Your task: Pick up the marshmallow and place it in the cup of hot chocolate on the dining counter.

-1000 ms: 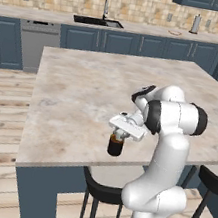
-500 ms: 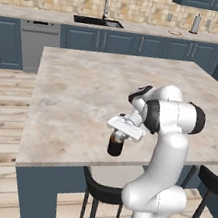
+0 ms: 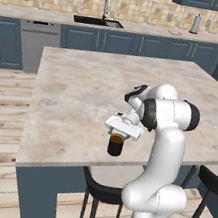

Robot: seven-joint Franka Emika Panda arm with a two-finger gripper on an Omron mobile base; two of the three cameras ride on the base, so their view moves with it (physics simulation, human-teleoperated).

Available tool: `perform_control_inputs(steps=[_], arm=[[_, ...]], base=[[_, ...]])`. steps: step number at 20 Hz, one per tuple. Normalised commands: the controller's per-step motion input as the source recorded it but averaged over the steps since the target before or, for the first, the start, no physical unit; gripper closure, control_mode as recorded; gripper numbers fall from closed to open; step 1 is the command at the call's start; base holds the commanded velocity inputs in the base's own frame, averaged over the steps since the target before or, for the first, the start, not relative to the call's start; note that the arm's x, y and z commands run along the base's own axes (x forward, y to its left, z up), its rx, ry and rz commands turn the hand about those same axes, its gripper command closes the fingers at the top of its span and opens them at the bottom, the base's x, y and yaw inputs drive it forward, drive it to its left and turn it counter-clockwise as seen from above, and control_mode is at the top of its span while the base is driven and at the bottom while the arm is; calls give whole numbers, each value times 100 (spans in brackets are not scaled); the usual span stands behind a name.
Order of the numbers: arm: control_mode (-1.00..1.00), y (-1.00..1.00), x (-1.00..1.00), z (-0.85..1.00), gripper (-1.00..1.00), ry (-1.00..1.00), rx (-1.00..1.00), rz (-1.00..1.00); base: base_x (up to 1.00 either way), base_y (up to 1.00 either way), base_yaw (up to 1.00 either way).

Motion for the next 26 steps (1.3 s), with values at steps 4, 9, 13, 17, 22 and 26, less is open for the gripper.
perform_control_inputs(steps=[4, 9, 13, 17, 22, 26], arm=[[-100, 3, -6, 3, -100, 0, 0, 3], [-100, 0, -47, 61, -100, -13, 0, 4], [-100, 0, -77, 94, -100, -37, 0, 4], [-100, 0, -73, 100, -100, -48, 0, 0], [-100, 0, -55, 59, -100, -74, -2, 0], [-100, 12, -46, 41, -100, -96, -10, -4]], base=[[0, 0, 0], [0, 0, 0], [0, 0, 0], [0, 0, 0], [0, 0, 0], [0, 0, 0]])
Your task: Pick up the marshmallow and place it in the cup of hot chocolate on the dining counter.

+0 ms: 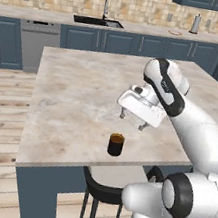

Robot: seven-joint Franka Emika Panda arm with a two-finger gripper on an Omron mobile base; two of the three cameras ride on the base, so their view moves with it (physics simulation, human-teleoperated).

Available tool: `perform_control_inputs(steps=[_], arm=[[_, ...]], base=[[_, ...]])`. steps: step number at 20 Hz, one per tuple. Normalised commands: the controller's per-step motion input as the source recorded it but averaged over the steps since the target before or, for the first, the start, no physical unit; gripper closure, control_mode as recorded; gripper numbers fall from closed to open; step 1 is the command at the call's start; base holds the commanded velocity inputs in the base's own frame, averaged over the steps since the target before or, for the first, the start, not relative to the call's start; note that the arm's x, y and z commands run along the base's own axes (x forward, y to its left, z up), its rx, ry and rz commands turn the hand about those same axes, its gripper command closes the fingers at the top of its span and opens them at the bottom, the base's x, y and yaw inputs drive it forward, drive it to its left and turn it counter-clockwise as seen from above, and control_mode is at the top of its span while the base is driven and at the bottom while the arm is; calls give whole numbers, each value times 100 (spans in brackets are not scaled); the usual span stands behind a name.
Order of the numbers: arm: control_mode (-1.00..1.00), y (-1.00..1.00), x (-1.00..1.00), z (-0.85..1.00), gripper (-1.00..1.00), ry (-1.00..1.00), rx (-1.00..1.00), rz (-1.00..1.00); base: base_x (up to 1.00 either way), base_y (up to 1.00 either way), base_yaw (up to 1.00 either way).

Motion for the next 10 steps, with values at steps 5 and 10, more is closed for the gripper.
perform_control_inputs(steps=[5, 10], arm=[[-100, 5, -41, 67, -100, -92, -10, -3], [-100, 0, -40, 46, -100, -89, -19, 0]], base=[[0, 0, 0], [0, 0, 0]])
